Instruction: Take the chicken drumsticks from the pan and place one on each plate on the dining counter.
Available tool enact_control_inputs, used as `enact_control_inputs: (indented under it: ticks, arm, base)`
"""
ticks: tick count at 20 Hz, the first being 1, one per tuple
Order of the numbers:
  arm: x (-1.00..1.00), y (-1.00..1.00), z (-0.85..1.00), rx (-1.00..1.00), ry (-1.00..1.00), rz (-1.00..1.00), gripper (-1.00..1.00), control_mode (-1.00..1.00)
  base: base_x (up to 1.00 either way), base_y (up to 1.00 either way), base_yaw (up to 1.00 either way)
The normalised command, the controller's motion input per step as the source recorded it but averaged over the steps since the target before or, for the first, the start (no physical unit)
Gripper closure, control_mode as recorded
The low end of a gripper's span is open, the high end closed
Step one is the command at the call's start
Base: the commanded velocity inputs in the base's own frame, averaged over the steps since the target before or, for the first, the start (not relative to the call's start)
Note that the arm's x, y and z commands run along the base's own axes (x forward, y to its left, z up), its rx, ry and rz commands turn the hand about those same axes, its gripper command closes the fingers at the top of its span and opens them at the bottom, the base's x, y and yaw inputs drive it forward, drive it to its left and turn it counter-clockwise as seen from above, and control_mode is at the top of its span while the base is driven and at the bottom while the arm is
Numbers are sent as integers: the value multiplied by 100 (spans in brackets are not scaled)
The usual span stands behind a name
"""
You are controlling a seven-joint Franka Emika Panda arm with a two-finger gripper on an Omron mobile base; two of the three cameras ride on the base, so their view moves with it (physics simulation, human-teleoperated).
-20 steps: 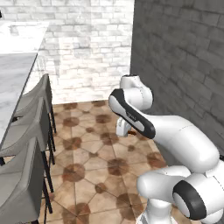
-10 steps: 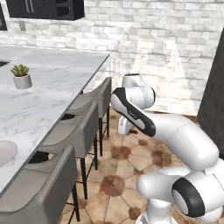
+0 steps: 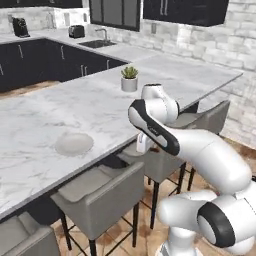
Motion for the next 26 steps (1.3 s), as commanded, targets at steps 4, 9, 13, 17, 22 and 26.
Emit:
enact_control_inputs:
  ticks: [4,9,13,17,22,26]
  arm:
    - [0,0,0,0,0,0,100,100]
    - [0,0,0,0,0,0,100,100]
    - [0,0,0,0,0,0,100,100]
    - [0,0,0,0,0,0,100,100]
    - [0,0,0,0,0,0,100,100]
    - [0,0,0,0,0,0,100,100]
  base:
    - [70,0,82]
    - [89,-5,56]
    - [75,-42,17]
    - [47,-28,3]
    - [7,-3,-2]
    - [0,0,0]
